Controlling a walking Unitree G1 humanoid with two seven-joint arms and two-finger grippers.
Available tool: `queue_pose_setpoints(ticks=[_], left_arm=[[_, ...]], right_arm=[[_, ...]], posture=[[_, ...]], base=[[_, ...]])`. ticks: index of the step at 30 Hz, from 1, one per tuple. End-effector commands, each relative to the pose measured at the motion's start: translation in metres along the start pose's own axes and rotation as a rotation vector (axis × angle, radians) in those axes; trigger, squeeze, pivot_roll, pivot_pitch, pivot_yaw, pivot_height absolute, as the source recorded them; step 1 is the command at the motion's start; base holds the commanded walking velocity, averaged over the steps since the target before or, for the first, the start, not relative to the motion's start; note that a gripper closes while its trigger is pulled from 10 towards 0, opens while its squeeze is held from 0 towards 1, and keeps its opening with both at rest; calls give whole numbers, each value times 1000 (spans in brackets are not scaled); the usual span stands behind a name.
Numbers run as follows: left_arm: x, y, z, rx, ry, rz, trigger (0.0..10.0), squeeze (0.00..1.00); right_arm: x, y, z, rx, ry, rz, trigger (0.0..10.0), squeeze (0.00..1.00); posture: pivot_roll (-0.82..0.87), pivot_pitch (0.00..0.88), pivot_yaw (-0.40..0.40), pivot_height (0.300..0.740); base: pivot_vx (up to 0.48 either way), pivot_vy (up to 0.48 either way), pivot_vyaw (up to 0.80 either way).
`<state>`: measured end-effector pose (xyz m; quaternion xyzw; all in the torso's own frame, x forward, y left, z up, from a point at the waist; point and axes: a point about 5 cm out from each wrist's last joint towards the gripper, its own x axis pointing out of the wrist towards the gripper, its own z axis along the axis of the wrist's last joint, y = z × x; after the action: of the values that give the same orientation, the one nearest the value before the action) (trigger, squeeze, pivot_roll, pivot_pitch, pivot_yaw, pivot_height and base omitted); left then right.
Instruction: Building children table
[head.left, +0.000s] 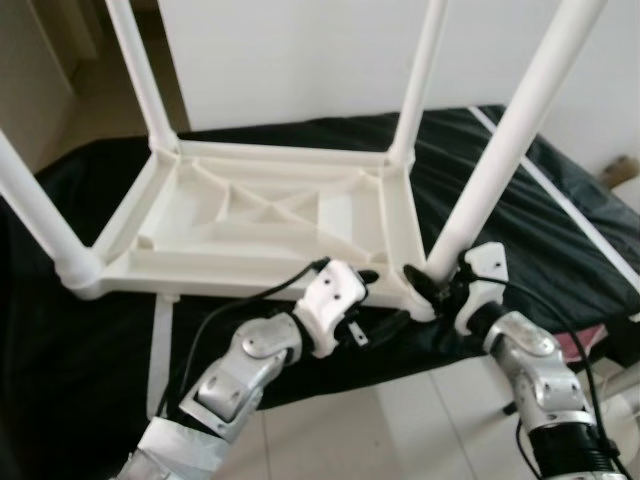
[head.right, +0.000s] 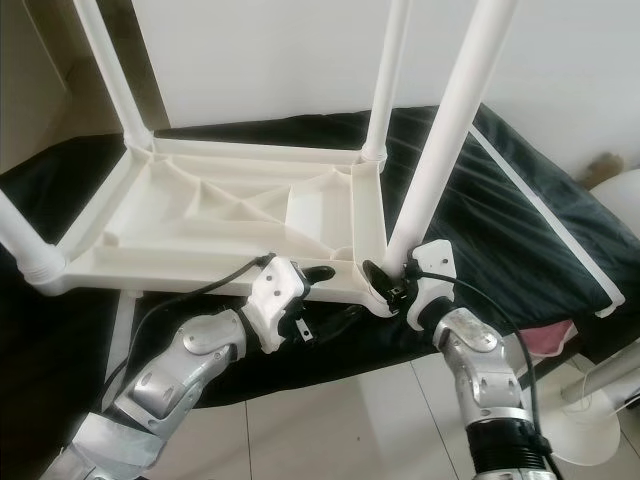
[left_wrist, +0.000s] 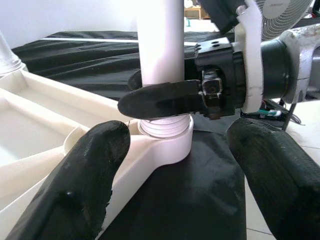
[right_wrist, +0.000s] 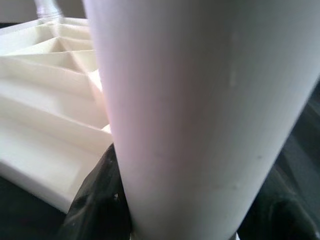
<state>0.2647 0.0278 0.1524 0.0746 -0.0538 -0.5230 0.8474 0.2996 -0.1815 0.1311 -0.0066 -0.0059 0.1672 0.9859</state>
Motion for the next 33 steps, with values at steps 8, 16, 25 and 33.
queue_pose_setpoints(ticks=[8,16,25,33], left_arm=[[0,-6,-5,4,15,-96,10000,0],[0,-6,-5,6,12,-91,10000,0],[0,-6,-4,-1,10,-93,10000,0],[-1,-4,-3,1,8,-86,10000,0]], right_arm=[[-2,6,-3,83,15,-262,10000,0],[-2,23,-13,127,44,-401,10000,0],[-4,32,-18,130,72,-556,10000,0],[-3,37,-17,133,78,-558,10000,0]], posture=[[-9,0,-61,740],[-7,0,-65,740],[-3,0,-65,740],[6,0,-67,740]], base=[[0,0,0],[0,0,0],[0,0,0],[0,0,0]])
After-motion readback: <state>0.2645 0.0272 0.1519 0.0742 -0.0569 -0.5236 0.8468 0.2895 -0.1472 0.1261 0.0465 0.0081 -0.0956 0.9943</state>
